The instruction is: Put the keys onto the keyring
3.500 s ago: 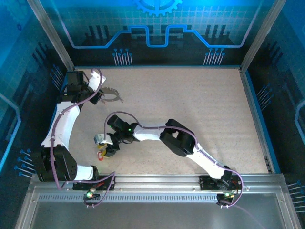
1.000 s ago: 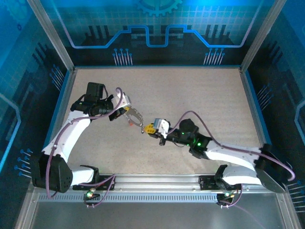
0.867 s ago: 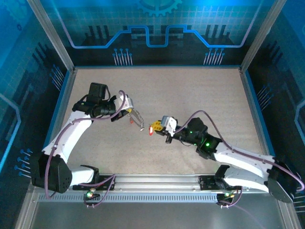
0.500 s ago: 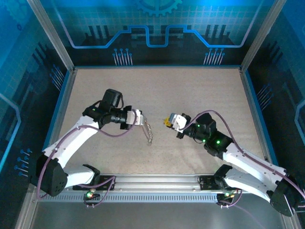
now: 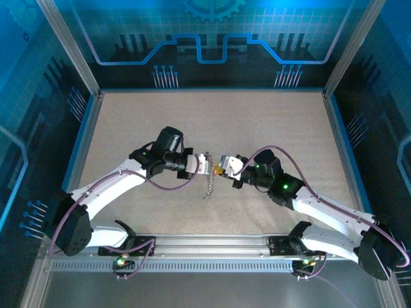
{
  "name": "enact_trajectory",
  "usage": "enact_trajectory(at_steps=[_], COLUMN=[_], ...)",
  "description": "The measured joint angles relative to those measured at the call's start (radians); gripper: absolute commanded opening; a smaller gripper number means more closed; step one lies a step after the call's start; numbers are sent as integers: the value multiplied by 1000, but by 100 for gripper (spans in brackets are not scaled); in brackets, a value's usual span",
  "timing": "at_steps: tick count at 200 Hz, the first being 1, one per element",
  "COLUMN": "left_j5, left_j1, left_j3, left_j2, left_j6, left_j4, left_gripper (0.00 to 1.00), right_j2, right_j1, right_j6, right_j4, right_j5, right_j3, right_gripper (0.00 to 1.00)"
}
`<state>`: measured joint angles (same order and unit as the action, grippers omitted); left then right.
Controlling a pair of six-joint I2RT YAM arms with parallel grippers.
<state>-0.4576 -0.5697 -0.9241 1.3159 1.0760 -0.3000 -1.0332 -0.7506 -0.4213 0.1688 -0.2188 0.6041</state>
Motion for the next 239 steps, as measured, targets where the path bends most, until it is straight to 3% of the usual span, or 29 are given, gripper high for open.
enact_trajectory(at_steps=[55,239], left_j5=[61,70], left_j1=[-3,-33], left_j3=[18,18], left_j2=[0,-8], left_j6=[-72,-256], left_j4=[69,123], left_gripper=[0,0], right_j2=[-44,-46], right_j1=[-36,-21], right_j6=[30,153], right_j4=[50,143], right_j5=[10,103], right_j3=[0,-27], right_gripper=[0,0])
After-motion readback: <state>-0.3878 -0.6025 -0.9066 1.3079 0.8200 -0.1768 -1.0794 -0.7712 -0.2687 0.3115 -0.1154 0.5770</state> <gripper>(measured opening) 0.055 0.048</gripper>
